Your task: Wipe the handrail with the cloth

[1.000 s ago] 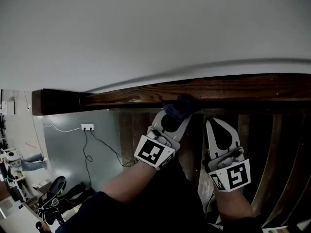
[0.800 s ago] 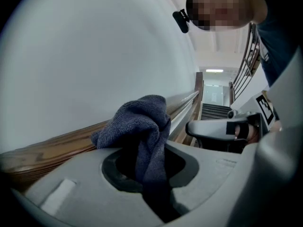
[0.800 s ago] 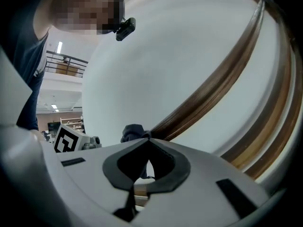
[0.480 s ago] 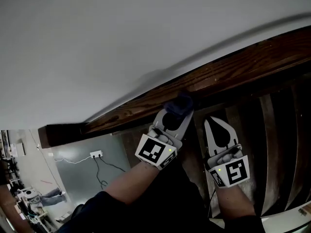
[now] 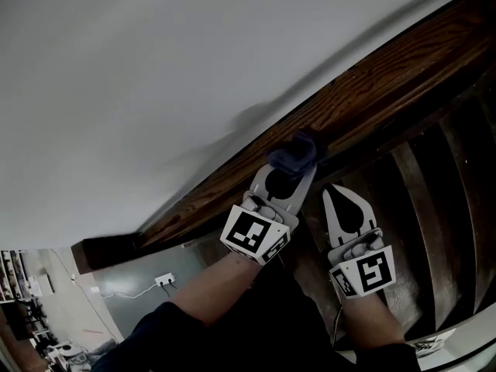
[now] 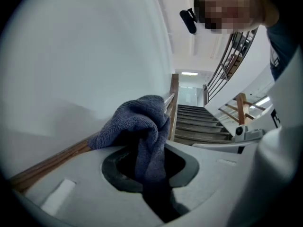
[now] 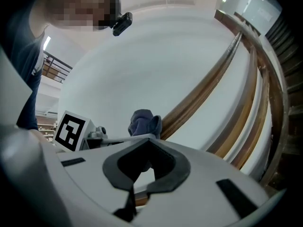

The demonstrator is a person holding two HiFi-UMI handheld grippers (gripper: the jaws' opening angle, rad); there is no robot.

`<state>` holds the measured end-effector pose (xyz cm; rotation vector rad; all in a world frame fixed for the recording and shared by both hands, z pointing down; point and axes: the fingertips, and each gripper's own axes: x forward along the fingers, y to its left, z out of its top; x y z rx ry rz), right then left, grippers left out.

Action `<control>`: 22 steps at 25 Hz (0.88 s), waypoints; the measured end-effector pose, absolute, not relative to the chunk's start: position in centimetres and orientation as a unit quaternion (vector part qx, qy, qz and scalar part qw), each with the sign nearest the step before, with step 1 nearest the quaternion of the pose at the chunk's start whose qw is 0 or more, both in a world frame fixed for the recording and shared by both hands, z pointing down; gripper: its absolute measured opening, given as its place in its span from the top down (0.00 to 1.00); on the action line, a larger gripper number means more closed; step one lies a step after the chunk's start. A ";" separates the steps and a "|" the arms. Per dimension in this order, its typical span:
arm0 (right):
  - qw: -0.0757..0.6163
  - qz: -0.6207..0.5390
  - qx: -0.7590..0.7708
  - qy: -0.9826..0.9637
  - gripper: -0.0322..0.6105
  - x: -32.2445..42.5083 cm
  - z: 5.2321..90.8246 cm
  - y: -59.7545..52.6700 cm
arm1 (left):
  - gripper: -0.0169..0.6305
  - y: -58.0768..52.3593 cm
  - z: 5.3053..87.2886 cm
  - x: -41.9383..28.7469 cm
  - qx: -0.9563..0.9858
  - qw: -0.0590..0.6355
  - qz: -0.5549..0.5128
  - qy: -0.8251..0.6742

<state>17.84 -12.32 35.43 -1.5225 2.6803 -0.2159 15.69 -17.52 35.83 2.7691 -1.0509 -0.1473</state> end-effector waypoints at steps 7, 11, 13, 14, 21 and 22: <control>0.037 -0.051 -0.522 0.850 0.94 19.6 32.0 -11.5 | 0.85 -17.8 32.4 18.3 0.939 0.089 -0.059 -0.327; 0.044 -0.045 -0.538 0.841 0.94 22.4 31.0 -12.5 | 0.85 -19.2 31.3 21.8 0.945 0.091 -0.058 -0.308; 0.045 -0.039 -0.542 0.838 0.94 22.9 30.1 -12.5 | 0.85 -19.3 30.6 22.5 0.947 0.095 -0.058 -0.303; 0.046 -0.035 -0.545 0.837 0.94 23.2 29.6 -12.5 | 0.85 -19.4 30.3 22.9 0.947 0.097 -0.060 -0.301; 0.052 -0.023 -0.570 0.819 0.94 26.9 27.5 -12.5 | 0.85 -20.1 28.5 25.3 0.950 0.092 -0.066 -0.290; 0.051 -0.024 -0.571 0.819 0.94 27.0 27.6 -12.5 | 0.85 -20.0 28.4 25.4 0.950 0.091 -0.066 -0.290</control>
